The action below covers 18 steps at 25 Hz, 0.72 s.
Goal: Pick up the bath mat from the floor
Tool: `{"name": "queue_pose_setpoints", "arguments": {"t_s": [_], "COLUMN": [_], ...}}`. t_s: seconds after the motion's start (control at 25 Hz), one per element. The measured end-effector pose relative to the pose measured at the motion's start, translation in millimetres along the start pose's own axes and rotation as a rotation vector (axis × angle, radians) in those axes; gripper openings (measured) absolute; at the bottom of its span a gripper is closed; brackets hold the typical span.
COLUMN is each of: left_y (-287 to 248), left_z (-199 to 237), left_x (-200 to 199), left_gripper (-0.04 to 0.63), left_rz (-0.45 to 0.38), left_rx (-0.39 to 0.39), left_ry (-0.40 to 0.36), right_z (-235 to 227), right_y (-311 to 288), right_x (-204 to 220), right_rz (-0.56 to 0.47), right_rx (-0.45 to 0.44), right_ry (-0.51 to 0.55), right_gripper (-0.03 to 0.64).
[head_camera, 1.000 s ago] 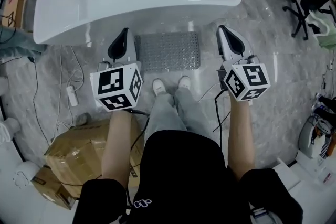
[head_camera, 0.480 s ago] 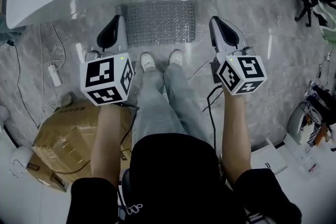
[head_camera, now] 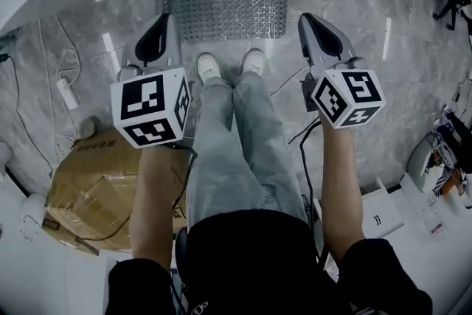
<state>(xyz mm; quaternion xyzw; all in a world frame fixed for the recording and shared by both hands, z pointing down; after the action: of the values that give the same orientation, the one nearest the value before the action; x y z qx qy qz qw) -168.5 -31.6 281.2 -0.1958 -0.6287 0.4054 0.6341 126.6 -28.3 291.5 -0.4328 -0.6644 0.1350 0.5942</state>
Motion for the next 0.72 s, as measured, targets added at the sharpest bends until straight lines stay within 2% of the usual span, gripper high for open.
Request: {"name": "queue_pose_setpoints", "arguments": {"t_s": [0.16,0.48,0.72], "left_y": [-33,-107,-153], "left_z": [-2,6,16], "left_x": [10,47,83], "left_gripper": [0.002,0.002,0.002], "left_rz": [0.027,0.112,0.165], "left_rx": [-0.009,0.027,0.041], "left_ry": [-0.011,-0.024,0.002], "right_z": [-15,-41,-59], "right_y": [-29,-88,-128], "right_x": [19,56,97], "right_rz": [0.035,0.079,0.153], "right_rx": [-0.015,-0.001,-0.020], "right_ry": [-0.008,-0.047,-0.030], "right_gripper": [0.008,0.008,0.008]}}
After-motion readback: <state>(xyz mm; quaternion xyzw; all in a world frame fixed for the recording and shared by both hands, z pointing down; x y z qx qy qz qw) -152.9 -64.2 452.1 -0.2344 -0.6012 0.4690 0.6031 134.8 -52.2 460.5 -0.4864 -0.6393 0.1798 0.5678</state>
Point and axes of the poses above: the fingertips, and each gripper's own axes: y backward along the fingers, z to its left, x out of its underside, the point moved 10 cm from there along y, backward along the fingers, and after that the axes turned 5 degrees about z, right-handed, at the moved point
